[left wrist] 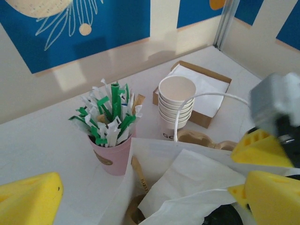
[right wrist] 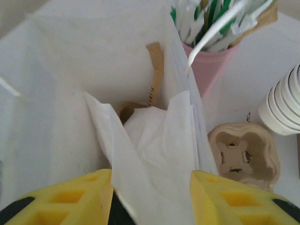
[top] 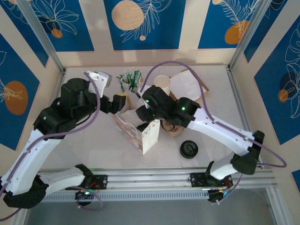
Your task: Pack the takeout coffee
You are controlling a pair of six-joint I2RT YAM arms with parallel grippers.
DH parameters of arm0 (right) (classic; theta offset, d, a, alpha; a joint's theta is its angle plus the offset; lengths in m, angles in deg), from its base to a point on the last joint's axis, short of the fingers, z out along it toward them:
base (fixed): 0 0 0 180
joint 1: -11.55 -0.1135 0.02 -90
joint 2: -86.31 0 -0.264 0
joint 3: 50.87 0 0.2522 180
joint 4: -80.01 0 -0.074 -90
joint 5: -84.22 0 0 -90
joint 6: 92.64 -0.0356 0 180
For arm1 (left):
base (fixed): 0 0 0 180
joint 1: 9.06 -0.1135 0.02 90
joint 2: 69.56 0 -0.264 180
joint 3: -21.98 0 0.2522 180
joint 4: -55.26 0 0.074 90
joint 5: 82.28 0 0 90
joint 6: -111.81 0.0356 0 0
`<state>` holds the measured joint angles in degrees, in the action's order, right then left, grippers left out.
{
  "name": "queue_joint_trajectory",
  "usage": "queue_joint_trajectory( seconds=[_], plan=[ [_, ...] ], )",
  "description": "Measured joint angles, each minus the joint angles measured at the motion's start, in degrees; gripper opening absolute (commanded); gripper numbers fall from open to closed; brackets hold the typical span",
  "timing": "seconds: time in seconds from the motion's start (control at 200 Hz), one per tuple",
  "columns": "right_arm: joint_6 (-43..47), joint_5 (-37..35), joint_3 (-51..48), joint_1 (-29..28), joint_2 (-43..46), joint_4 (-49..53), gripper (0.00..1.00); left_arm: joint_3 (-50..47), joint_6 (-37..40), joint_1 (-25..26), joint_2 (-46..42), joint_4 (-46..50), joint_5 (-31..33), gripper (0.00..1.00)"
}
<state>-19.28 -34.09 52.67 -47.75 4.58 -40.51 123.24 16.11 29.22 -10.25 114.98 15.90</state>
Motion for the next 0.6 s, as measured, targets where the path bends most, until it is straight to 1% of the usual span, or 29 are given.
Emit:
queue_joint_trajectory(
  seconds=[0.135, 0.27, 0.29, 0.4, 0.45, 0.5, 0.525, 0.55, 0.6],
  plan=[
    [1.0, 0.3, 0.1, -1.1, 6.4, -2.7, 0.55, -0.1, 0.2, 0.0, -3.7, -0.3, 1.3, 1.0],
    [3.6, 0.2, -3.3, -1.4, 16.1, -9.5, 0.65, -2.8, 0.9, 0.0, -8.5, -3.6, 5.0, 1.0],
    [4.0, 0.0, -4.4, -1.3, 17.9, -10.6, 0.68, -3.5, 1.2, 0.0, -9.1, -4.2, 5.8, 1.0],
    [7.4, -2.0, -10.8, -0.9, 26.0, -16.0, 0.77, -8.5, 2.7, 0.0, -12.9, -8.3, 12.1, 1.0],
    [9.2, -3.4, -14.0, -0.2, 29.1, -18.2, 0.79, -10.6, 3.3, 0.0, -13.6, -10.1, 15.5, 1.0],
    [10.5, -5.0, -17.1, 1.3, 32.0, -20.0, 0.8, -12.6, 4.3, -0.3, -13.4, -11.9, 19.3, 1.0],
    [11.4, -5.8, -18.8, 2.2, 33.2, -21.0, 0.84, -13.7, 4.7, -0.6, -13.2, -12.9, 21.1, 1.0],
    [12.2, -6.5, -20.5, 3.2, 34.5, -21.8, 0.85, -14.5, 4.9, -1.0, -12.9, -13.5, 22.6, 1.0],
    [13.4, -7.8, -23.9, 6.0, 36.9, -23.3, 0.87, -16.2, 4.9, -3.1, -12.0, -14.3, 25.1, 1.0]
  ],
)
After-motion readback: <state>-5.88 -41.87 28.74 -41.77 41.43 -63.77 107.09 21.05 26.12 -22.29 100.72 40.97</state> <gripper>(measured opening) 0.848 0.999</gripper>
